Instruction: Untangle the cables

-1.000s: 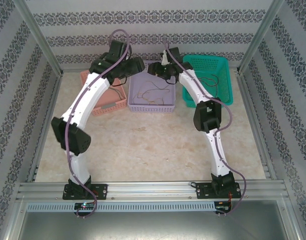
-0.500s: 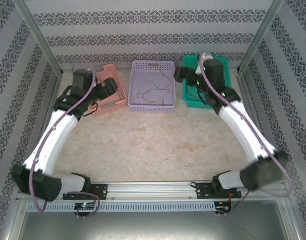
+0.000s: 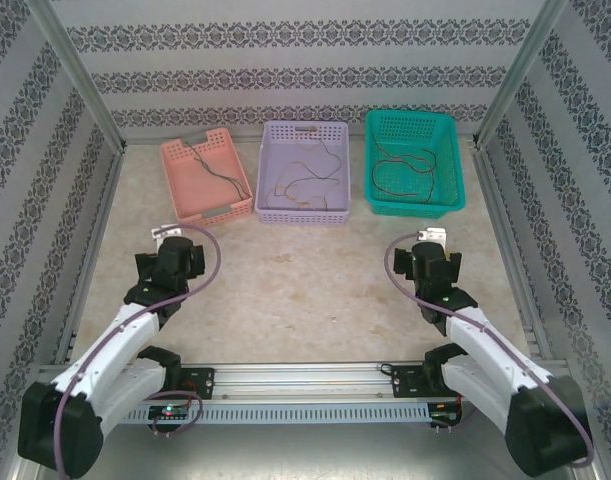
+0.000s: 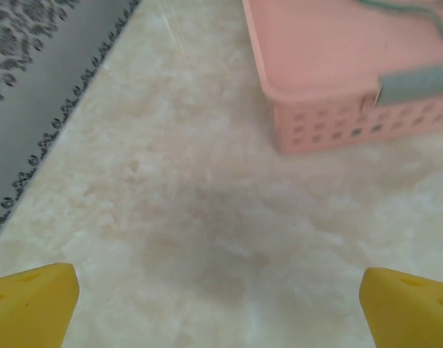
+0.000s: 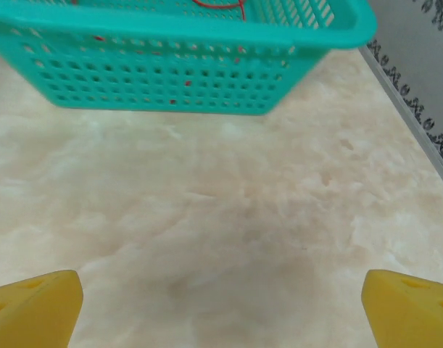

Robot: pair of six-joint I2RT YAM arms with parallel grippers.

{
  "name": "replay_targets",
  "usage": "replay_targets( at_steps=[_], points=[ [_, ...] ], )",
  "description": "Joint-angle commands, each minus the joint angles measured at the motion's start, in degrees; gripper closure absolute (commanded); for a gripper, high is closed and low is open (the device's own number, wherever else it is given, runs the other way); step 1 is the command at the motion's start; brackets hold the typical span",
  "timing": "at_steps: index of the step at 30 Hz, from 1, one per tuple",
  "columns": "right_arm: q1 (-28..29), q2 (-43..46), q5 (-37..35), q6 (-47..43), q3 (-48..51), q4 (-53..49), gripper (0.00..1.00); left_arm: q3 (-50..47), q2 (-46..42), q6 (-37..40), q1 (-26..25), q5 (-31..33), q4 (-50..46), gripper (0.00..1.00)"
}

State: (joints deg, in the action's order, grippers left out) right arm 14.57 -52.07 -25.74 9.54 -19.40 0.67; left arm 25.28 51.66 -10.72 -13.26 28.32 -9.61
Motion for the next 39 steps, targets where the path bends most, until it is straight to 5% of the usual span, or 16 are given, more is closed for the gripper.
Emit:
replay_targets(
  at_steps=[1,5,10,15,17,18,20,24,39],
  points=[
    [-4.03,-6.02,4.67,-2.74,-0.64,14.81,0.02,-2.08,7.42,6.81,2.89,-4.3,23.7,0.01],
    [-6.69,-15.7,10.07,-5.31,0.11,29.7,0.02,-3.82,20.03,5.59,4.69,-6.71,38.57,0.01],
    [-9.54,-25.26,16.25,-9.08,-4.53,37.88,0.02,1.68,29.55,8.31,7.12,-12.28,42.79,0.01],
    [-14.58,-35.01,25.08,-6.71,1.54,58.39,0.02,-3.13,36.22,9.5,10.25,-18.04,58.38,0.01],
    [-15.41,-33.61,25.24,-5.95,1.04,54.66,0.02,-5.58,38.84,8.55,11.96,-19.61,67.48,0.01],
    [-15.53,-33.21,24.2,-5.54,1.05,54.39,0.02,-4.19,36.74,7.95,12.03,-20.07,60.62,0.01],
    [-15.45,-34.39,23.23,-5.39,1.23,56.48,0.02,-4.68,38.61,8.45,12.07,-20.1,65.01,0.01],
    [-12.88,-34.32,18.31,-6.91,-2.37,50.7,0.02,-3.08,37.4,7.23,12.73,-20.07,59.34,0.01],
    [-13.32,-34.19,21.9,-7.62,-2.53,50.31,0.02,-2.19,37.67,9.05,12.46,-22.95,58.31,0.0]
  ],
)
